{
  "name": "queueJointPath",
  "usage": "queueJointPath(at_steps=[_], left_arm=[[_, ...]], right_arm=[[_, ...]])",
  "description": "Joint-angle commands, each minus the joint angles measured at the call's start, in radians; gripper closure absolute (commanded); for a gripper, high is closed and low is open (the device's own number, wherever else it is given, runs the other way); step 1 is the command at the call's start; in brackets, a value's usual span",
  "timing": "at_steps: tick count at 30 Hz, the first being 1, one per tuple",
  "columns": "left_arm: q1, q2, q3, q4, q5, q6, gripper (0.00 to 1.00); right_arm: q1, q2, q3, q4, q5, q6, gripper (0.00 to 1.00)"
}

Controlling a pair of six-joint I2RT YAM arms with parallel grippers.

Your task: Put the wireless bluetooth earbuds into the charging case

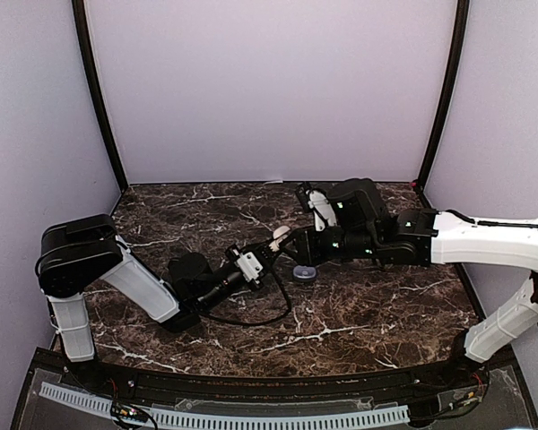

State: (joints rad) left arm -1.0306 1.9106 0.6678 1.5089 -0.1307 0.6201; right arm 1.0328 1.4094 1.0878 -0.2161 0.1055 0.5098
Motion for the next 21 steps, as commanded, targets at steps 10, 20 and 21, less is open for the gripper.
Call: queueJointPath(at_steps=[10,20,21], left_arm=[[-0.002,-0.068,-0.013,0.037,0.032,-0.043,1.0],[-0.002,-0.079,-0.02,0.018,0.046,-0.054,1.0],[-0.002,-0.078,-0.021,0.017,0.046,-0.056,1.0]], right_arm=[[-0.02,-0.018,-0.014,-0.049,0.031,-0.062,0.67],[-0.021,-0.014,-0.008,-0.045,0.064,-0.077,0.68],[-0.021,-0.014,-0.007,-0.043,0.062,-0.078,0.68]])
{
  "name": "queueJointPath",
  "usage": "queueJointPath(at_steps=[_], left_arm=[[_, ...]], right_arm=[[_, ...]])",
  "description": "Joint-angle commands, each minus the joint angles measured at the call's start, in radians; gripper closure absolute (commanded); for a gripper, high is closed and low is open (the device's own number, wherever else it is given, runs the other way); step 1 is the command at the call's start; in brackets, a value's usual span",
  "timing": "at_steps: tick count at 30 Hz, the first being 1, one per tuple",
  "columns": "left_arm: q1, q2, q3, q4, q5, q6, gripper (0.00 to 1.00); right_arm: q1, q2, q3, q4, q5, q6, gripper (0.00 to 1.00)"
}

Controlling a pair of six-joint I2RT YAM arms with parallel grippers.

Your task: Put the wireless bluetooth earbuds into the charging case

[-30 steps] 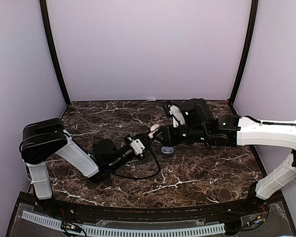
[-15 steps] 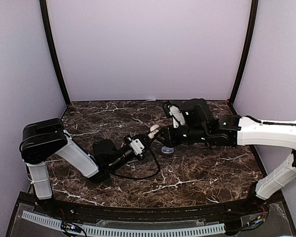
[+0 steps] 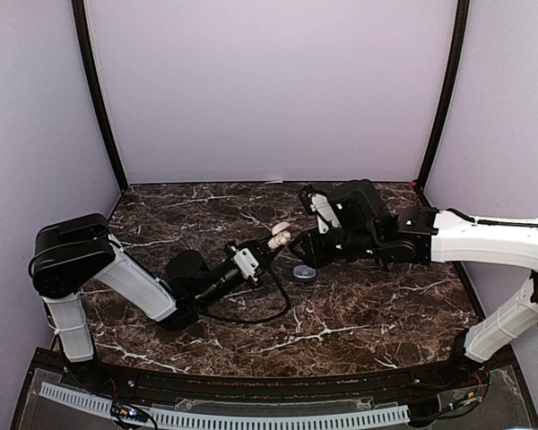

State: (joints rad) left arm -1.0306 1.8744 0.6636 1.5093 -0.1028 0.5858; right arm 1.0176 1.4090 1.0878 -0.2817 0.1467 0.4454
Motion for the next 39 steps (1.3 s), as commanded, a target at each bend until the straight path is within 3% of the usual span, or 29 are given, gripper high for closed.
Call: queueJointPath(at_steps=[1,9,19,29,33,39], left_arm=[[-0.002,-0.041,-0.018,0.018,0.018,-0.025,1.0],[0.002,-0.048,-0.025,0.015,0.026,-0.061,1.0],[0.003,-0.067,-0.06,0.022,0.018,-0.096,1.0],[0.003,-0.064,-0.066,0.023,0.011,-0.083,1.0],[0.003,-0.064,-0.069,0.028,0.01,-0.081,1.0],[0.003,-0.064,-0.068,0.025,0.011,-0.08,1.0]], right_arm=[[-0.006,-0.013,-0.006,0.023,0.019,-0.015,0.68],[-0.007,-0.061,-0.036,0.012,0.013,-0.025,0.68],[-0.005,-0.177,-0.164,0.156,-0.138,-0.079,0.69],[-0.005,-0.121,-0.119,0.177,-0.137,-0.092,0.55],[-0.005,-0.113,-0.11,0.186,-0.14,-0.102,0.41],[-0.005,-0.085,-0.084,0.192,-0.133,-0.112,0.28]])
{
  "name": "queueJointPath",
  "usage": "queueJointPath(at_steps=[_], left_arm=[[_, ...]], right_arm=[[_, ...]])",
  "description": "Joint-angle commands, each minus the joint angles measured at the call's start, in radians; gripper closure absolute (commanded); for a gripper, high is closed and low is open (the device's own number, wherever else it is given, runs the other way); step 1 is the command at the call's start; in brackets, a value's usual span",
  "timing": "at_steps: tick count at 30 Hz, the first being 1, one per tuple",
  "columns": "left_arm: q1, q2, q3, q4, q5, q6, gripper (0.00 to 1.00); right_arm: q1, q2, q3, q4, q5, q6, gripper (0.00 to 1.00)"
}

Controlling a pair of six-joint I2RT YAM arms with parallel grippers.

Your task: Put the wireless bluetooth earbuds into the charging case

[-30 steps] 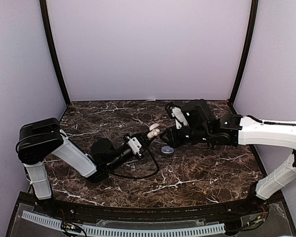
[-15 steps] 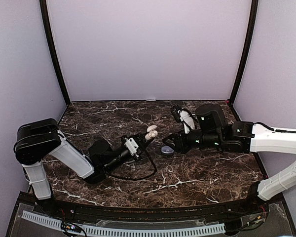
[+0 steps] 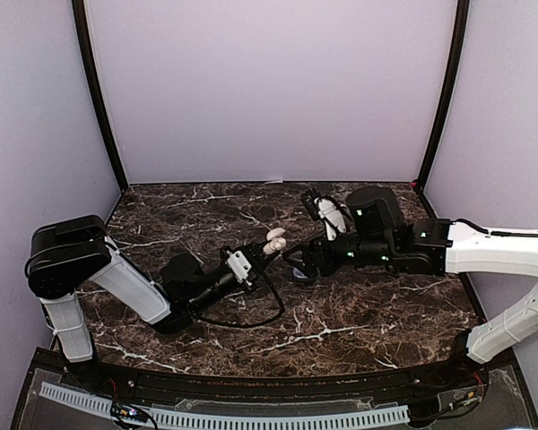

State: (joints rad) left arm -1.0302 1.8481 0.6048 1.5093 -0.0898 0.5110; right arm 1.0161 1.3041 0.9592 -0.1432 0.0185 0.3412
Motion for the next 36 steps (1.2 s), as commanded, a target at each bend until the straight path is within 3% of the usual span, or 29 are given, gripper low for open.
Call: queueJointPath(at_steps=[1,6,9,20,29,36], left_arm=[[0.002,-0.038,-0.008,0.025,-0.002,-0.005,1.0],[0.002,-0.042,-0.011,0.022,-0.003,-0.005,1.0],[0.002,-0.044,-0.014,0.023,-0.004,-0.005,1.0],[0.002,-0.045,-0.022,0.034,0.0,-0.012,1.0],[0.002,-0.052,-0.026,0.034,0.004,-0.016,1.0],[0.002,-0.056,-0.024,0.031,0.009,-0.023,1.0]], right_arm=[[-0.004,0.027,0.05,0.054,-0.005,-0.01,0.25],[-0.004,0.043,0.062,0.052,0.023,-0.007,0.04],[-0.004,0.053,0.072,0.048,0.03,-0.011,0.01],[-0.004,0.097,0.122,0.018,0.066,-0.005,0.01],[-0.005,0.113,0.132,-0.021,0.135,0.016,0.14],[-0.005,0.089,0.107,-0.028,0.146,0.009,0.16]])
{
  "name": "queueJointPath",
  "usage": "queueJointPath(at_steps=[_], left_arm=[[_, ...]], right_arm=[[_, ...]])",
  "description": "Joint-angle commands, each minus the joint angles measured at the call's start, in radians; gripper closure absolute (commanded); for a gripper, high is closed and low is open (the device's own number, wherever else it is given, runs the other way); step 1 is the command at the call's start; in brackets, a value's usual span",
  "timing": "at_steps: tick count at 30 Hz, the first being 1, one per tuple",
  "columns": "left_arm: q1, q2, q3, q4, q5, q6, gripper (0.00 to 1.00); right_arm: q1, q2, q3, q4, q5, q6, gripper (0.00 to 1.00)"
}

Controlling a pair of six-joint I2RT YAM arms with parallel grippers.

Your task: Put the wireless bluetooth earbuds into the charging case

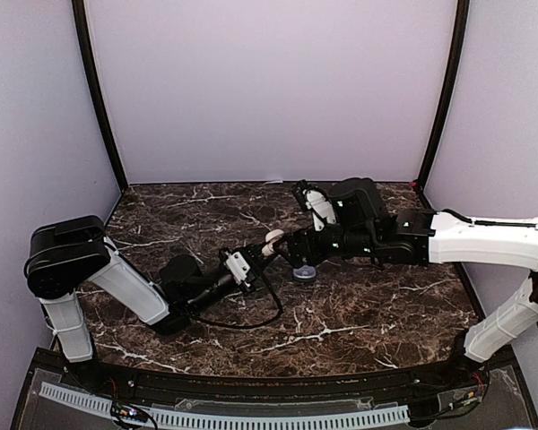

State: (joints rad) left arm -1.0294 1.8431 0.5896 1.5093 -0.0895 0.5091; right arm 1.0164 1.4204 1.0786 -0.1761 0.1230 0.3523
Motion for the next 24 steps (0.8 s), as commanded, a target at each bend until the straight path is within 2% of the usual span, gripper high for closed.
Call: queueJointPath(at_steps=[1,15,20,24], left_arm=[[0.002,-0.051,-0.01,0.031,0.011,-0.023,1.0],[0.002,-0.067,-0.017,0.027,0.061,-0.058,1.0],[0.002,-0.069,-0.015,0.026,0.099,-0.083,1.0],[0.003,-0.074,-0.016,0.021,0.133,-0.105,1.0]], right_arm=[[-0.006,-0.028,-0.013,0.004,0.042,-0.003,0.15],[-0.006,-0.017,-0.007,-0.023,0.057,-0.003,0.09],[-0.006,-0.043,-0.029,-0.002,-0.031,-0.008,0.02],[-0.02,-0.097,-0.078,0.048,-0.133,-0.01,0.01]])
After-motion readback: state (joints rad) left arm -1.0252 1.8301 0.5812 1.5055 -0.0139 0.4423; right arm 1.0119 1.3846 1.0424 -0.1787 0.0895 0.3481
